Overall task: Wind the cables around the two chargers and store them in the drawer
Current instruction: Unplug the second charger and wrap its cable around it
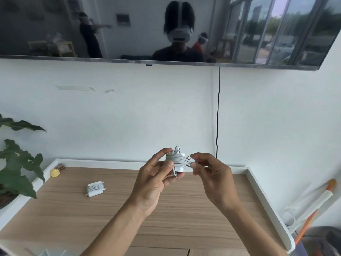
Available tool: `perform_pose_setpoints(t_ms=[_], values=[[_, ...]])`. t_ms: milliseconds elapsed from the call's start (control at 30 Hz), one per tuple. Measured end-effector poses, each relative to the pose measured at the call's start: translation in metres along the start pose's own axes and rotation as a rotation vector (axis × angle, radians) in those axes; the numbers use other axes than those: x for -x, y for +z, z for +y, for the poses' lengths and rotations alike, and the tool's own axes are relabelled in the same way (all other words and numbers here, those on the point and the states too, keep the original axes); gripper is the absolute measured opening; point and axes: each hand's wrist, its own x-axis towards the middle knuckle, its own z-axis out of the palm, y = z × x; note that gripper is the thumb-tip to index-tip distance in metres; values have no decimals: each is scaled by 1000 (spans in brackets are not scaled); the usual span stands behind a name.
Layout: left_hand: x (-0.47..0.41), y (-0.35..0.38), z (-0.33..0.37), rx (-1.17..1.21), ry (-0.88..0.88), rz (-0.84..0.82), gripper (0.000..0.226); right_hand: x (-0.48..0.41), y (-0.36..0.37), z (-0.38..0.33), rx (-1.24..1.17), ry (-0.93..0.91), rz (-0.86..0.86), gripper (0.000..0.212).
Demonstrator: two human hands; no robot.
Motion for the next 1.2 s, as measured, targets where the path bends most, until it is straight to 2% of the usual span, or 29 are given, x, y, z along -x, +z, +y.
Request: perform_pose_setpoints(t_ms=[133,400,533,633,833,933,1067,1200], values=[[1,0,-5,-5,-23,6,37,-4,-5,4,15,-13,-15,20],[-1,1,-12,-47,-32,20,39,-9,-3,17,-114,133,-72,28],[-2,-1,-15,-66,-41,33,41,-12,-3,24,-132,164,-128,21],[-4,-3,-15,-93,-33,35,41,-11,0,29,-239,187,-97,15],[-4,-6,-21,-119,-43,44,40,-13,2,35,-210,213,-62,21],[-4,-7,-25,-101,-60,50,41,-14,3,39,-244,227,-102,22],[-5,-7,-27,-102,-79,42,42,-11,6,46,-412,315,-158,19],[-6,-10,-27,-107,-103,14,44,-11,5,55,-439,334,-202,19]])
